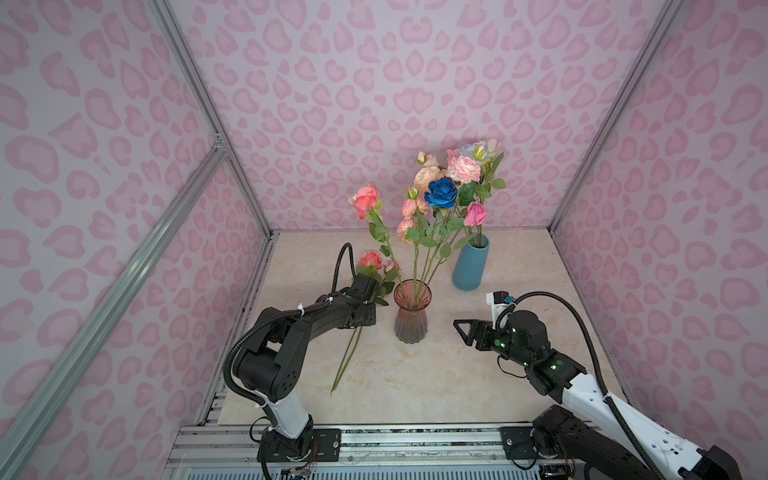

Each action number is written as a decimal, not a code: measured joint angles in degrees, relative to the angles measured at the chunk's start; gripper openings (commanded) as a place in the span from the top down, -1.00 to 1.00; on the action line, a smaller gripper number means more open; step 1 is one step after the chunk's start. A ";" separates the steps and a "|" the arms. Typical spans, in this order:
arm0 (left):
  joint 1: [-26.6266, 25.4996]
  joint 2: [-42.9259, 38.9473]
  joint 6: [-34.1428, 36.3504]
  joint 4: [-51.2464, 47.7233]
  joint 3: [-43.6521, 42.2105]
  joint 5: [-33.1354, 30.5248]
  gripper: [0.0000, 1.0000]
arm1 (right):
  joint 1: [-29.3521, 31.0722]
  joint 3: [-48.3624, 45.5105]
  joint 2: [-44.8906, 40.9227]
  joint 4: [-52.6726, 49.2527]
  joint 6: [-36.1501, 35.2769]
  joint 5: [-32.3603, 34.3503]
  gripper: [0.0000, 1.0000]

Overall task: Arrange the flowers into the vase
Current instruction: 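Move the open left gripper down to the pink rosebud pair on the table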

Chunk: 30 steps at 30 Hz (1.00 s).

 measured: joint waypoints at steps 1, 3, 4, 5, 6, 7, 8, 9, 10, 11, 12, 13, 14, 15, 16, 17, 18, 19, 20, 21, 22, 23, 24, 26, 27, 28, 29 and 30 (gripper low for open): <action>0.33 0.00 -0.02 -0.07 -0.15 0.39 0.46 | 0.00 0.02 0.35 0.00 -0.02 0.00 -0.57; 0.72 0.00 -0.02 -0.02 -0.24 0.66 0.47 | 0.00 0.15 1.03 -0.13 -0.22 0.00 -0.57; 0.72 -0.02 0.00 -0.02 -0.26 0.90 0.48 | 0.00 0.24 1.16 -0.17 -0.26 -0.02 -0.57; 0.72 -0.02 0.00 -0.02 -0.28 1.51 0.50 | -0.04 0.26 1.18 -0.09 -0.46 -0.04 -0.57; 0.79 -0.02 0.02 -0.02 -0.28 1.70 0.51 | -0.04 0.26 1.18 -0.02 -0.48 -0.15 -0.57; 0.83 -0.07 0.04 -0.07 -0.28 1.81 0.51 | -0.04 0.22 1.18 0.09 -0.61 -0.15 -0.57; 0.90 -0.13 0.20 -0.09 -0.28 2.10 0.52 | -0.04 0.13 1.18 0.22 -0.63 -0.17 -0.57; 1.01 -0.20 0.17 -0.09 -0.26 2.12 0.53 | -0.04 0.11 1.22 0.24 -0.63 -0.17 -0.57; 1.07 -0.22 0.17 -0.09 -0.26 2.12 0.56 | -0.04 0.11 1.33 0.24 -0.68 -0.17 -0.57; 1.09 -0.22 0.20 -0.20 -0.17 2.12 0.58 | -0.04 0.11 1.51 0.24 -0.74 -0.17 -0.57; 1.16 -0.22 0.26 -0.35 -0.02 2.12 0.62 | -0.04 0.11 1.68 0.24 -0.94 -0.17 -0.57; 1.22 -0.22 0.44 -0.55 0.17 2.12 0.67 | -0.04 0.11 1.84 0.24 -1.01 -0.17 -0.57; 1.22 -0.22 0.42 -0.59 0.44 2.10 0.72 | -0.04 0.13 1.99 0.24 -1.07 -0.17 -0.57; 1.20 -0.22 0.46 -0.59 0.68 2.14 0.76 | -0.04 0.13 2.05 0.24 -1.09 -0.20 -0.57; 1.20 -0.22 0.48 -0.63 0.87 2.16 0.80 | -0.04 0.13 2.10 0.24 -1.11 -0.20 -0.57; 1.20 -0.20 0.61 -0.63 1.09 2.16 0.84 | -0.04 0.20 2.10 0.22 -1.20 -0.20 -0.57; 1.20 -0.20 0.61 -0.63 1.31 2.16 0.89 | -0.04 0.31 2.10 0.22 -1.29 -0.20 -0.57; 1.20 -0.20 0.61 -0.68 1.44 2.16 0.92 | -0.07 0.39 2.10 0.24 -1.31 -0.20 -0.57; 1.20 -0.20 0.68 -0.83 1.64 2.14 0.94 | -0.09 0.46 2.10 0.24 -1.38 -0.20 -0.57; 1.20 -0.20 0.94 -0.92 1.75 2.14 0.94 | -0.09 0.52 2.10 0.20 -1.53 -0.20 -0.57; 1.22 -0.22 1.05 -0.94 1.81 2.14 0.94 | -0.09 0.66 2.10 0.17 -1.53 -0.20 -0.57; 1.22 -0.28 1.05 -0.96 1.81 2.14 0.94 | -0.09 0.74 2.10 0.22 -1.55 -0.20 -0.57; 1.27 -0.42 1.05 -1.07 1.81 2.14 0.94 | -0.09 0.76 2.10 0.26 -1.60 -0.20 -0.57; 1.27 -0.98 1.07 -1.44 1.81 2.12 0.83 | -0.09 0.76 2.21 0.24 -1.62 -0.20 -0.57; 1.27 -1.42 1.07 -1.68 1.84 2.12 0.74 | -0.09 0.76 2.32 0.24 -1.64 -0.20 -0.57; 1.27 -1.79 1.36 -1.95 1.90 2.12 0.67 | -0.09 0.76 2.45 0.24 -1.66 -0.20 -0.57; 1.27 -2.05 1.44 -2.27 2.03 2.12 0.55 | -0.09 0.79 2.62 0.24 -1.66 -0.20 -0.57; 1.27 -2.19 1.46 -2.54 2.32 2.12 0.46 | -0.09 0.79 2.82 0.24 -1.68 -0.22 -0.57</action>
